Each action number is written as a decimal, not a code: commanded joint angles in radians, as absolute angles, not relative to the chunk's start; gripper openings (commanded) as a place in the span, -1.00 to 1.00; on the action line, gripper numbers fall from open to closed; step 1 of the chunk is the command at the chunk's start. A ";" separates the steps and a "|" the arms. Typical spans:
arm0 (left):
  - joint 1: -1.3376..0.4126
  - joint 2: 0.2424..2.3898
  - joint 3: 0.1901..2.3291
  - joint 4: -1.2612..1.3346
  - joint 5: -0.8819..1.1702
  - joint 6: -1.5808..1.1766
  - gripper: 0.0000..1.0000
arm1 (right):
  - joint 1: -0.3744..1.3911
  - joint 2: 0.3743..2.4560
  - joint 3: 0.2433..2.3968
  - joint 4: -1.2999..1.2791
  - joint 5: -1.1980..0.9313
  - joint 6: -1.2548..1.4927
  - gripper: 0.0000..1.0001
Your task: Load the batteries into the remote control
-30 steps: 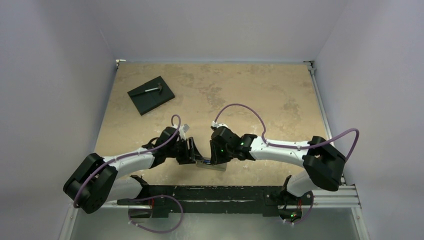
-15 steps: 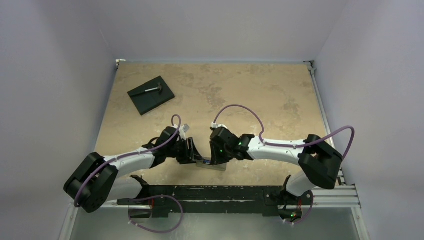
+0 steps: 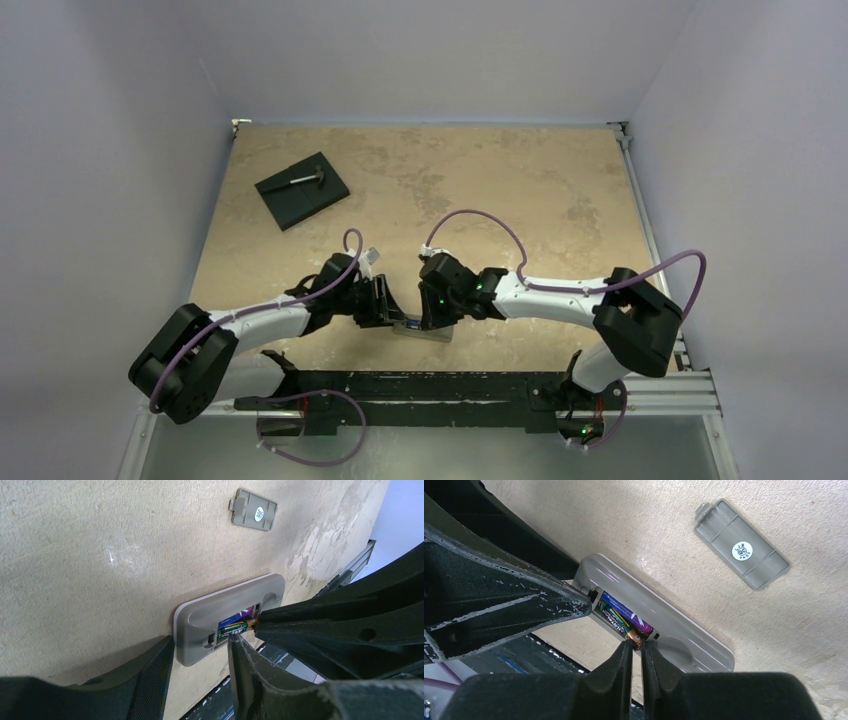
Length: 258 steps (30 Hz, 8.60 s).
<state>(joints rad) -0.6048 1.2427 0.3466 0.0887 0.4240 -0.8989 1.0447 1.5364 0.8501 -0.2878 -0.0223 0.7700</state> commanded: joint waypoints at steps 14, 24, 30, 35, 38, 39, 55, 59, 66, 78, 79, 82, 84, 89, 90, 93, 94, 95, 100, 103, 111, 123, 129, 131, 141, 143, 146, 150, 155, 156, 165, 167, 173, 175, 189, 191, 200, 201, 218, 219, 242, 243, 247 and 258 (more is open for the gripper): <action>-0.627 1.237 0.351 0.130 0.445 -0.899 -0.16 | 1.057 1.649 0.967 -0.368 -0.014 0.672 -0.78; -0.627 1.231 0.352 0.126 0.443 -0.891 -0.16 | 1.127 1.754 1.070 -0.485 0.034 0.625 -0.98; -0.627 1.219 0.353 0.104 0.434 -0.874 -0.16 | 1.137 1.746 1.100 -0.527 0.092 0.633 -1.00; -0.628 1.205 0.363 0.071 0.420 -0.860 -0.16 | 1.137 1.723 1.127 -0.550 0.134 0.643 -0.98; -0.627 1.197 0.371 0.047 0.402 -0.850 -0.15 | 1.137 1.699 1.144 -0.558 0.159 0.647 -0.90; -0.628 1.195 0.374 0.042 0.399 -0.848 -0.15 | 1.137 1.684 1.149 -0.559 0.161 0.649 -0.87; -0.629 1.175 0.409 -0.061 0.383 -0.823 -0.14 | 1.093 1.541 1.135 -0.575 0.324 0.523 -0.02; -0.628 1.162 0.437 -0.128 0.354 -0.806 -0.09 | 1.062 1.530 1.118 -0.547 0.323 0.458 0.08; -0.628 1.126 0.479 -0.199 0.318 -0.808 0.04 | 0.985 1.547 1.108 -0.479 0.185 0.304 0.09; -0.628 1.067 0.527 -0.298 0.274 -0.818 0.12 | 0.964 1.668 1.170 -0.441 0.098 0.142 -0.04; -0.629 1.063 0.529 -0.303 0.270 -0.818 0.12 | 0.962 1.681 1.175 -0.438 0.098 0.139 -0.06; -0.628 1.052 0.535 -0.321 0.261 -0.821 0.13 | 0.957 1.716 1.188 -0.430 0.096 0.127 -0.09; -0.628 1.046 0.537 -0.329 0.256 -0.823 0.13 | 0.956 1.733 1.194 -0.423 0.091 0.119 -0.12; -0.629 1.040 0.534 -0.330 0.253 -0.834 0.14 | 0.956 1.768 1.209 -0.412 0.083 0.092 -0.16; -0.629 1.041 0.534 -0.330 0.253 -0.835 0.14 | 0.956 1.772 1.214 -0.410 0.081 0.089 -0.17; -0.628 1.042 0.535 -0.327 0.256 -0.837 0.14 | 0.954 1.787 1.229 -0.409 0.075 0.082 -0.19; -0.629 1.042 0.535 -0.325 0.256 -0.838 0.14 | 0.954 1.794 1.234 -0.410 0.074 0.080 -0.20; -0.628 1.042 0.536 -0.325 0.256 -0.838 0.15 | 0.954 1.804 1.241 -0.413 0.074 0.077 -0.21; -0.629 1.039 0.534 -0.325 0.255 -0.838 0.15 | 0.954 1.833 1.266 -0.434 0.081 0.075 -0.28; -0.629 1.037 0.533 -0.325 0.255 -0.838 0.15 | 0.954 1.842 1.270 -0.441 0.093 0.074 -0.30; -0.629 1.042 0.532 -0.320 0.256 -0.836 0.15 | 0.954 1.860 1.263 -0.448 0.109 0.072 -0.32; -0.628 1.048 0.532 -0.312 0.261 -0.838 0.15 | 0.954 1.871 1.257 -0.446 0.110 0.071 -0.40; -0.628 1.049 0.535 -0.305 0.264 -0.841 0.15 | 0.954 1.873 1.249 -0.444 0.110 0.072 -0.41; -0.628 1.052 0.535 -0.303 0.265 -0.842 0.15 | 0.954 1.875 1.244 -0.442 0.108 0.074 -0.42; -0.629 1.071 0.537 -0.289 0.276 -0.839 0.16 | 0.954 1.884 1.236 -0.440 0.105 0.077 -0.42; -0.629 1.075 0.539 -0.288 0.278 -0.838 0.16 | 0.954 1.888 1.236 -0.440 0.104 0.077 -0.42; -0.628 1.077 0.542 -0.287 0.278 -0.836 0.16 | 0.954 1.887 1.235 -0.440 0.100 0.077 -0.43; -0.628 1.083 0.543 -0.283 0.279 -0.835 0.16 | 0.954 1.889 1.236 -0.440 0.097 0.077 -0.59; -0.628 1.089 0.543 -0.277 0.279 -0.834 0.16 | 0.954 1.881 1.241 -0.447 0.102 0.079 -0.81; -0.629 1.089 0.543 -0.277 0.279 -0.834 0.16 | 0.954 1.875 1.242 -0.450 0.105 0.082 -0.83; -0.628 1.079 0.546 -0.280 0.278 -0.833 0.16 | 0.953 1.785 1.258 -0.469 0.094 0.136 -0.87; -0.628 1.073 0.546 -0.281 0.280 -0.833 0.16 | 0.951 1.759 1.259 -0.471 0.082 0.153 -0.87; -0.628 1.054 0.547 -0.273 0.309 -0.830 0.16 | 0.944 1.671 1.250 -0.467 0.047 0.224 -0.88; -0.628 1.053 0.548 -0.261 0.331 -0.829 0.16 | 0.939 1.637 1.242 -0.460 0.030 0.254 -0.87; -0.628 0.963 0.504 -0.048 0.494 -0.968 0.16 | 0.920 1.423 1.073 -0.239 -0.027 0.594 -0.82; -0.629 0.946 0.482 0.036 0.500 -1.026 0.16 | 0.920 1.420 1.054 -0.220 -0.006 0.624 -0.82; -0.628 0.892 0.472 0.122 0.397 -1.080 0.15 | 0.922 1.420 1.048 -0.176 0.040 0.734 -0.81; -0.628 0.893 0.477 0.122 0.395 -1.078 0.15 | 0.921 1.420 1.051 -0.174 0.043 0.741 -0.81; -0.632 0.964 0.468 0.182 0.325 -1.103 -0.22 | 0.922 1.398 1.032 -0.122 0.049 0.820 -0.80; -0.631 0.970 0.465 0.191 0.325 -1.107 -0.24 | 0.922 1.398 1.030 -0.120 0.048 0.826 -0.80; -0.637 1.009 0.430 0.218 0.292 -1.114 -1.00 | 0.922 1.341 0.982 -0.088 0.067 0.851 -0.77; -0.637 1.009 0.430 0.217 0.292 -1.113 -1.00 | 0.922 1.335 0.981 -0.087 0.067 0.851 -0.72; -0.637 1.001 0.431 0.203 0.294 -1.106 -1.00 | 0.922 1.302 0.972 -0.081 0.055 0.856 -0.38; -0.636 0.970 0.419 0.175 0.341 -1.173 -1.00 | 0.919 1.186 0.931 -0.060 -0.081 0.520 0.20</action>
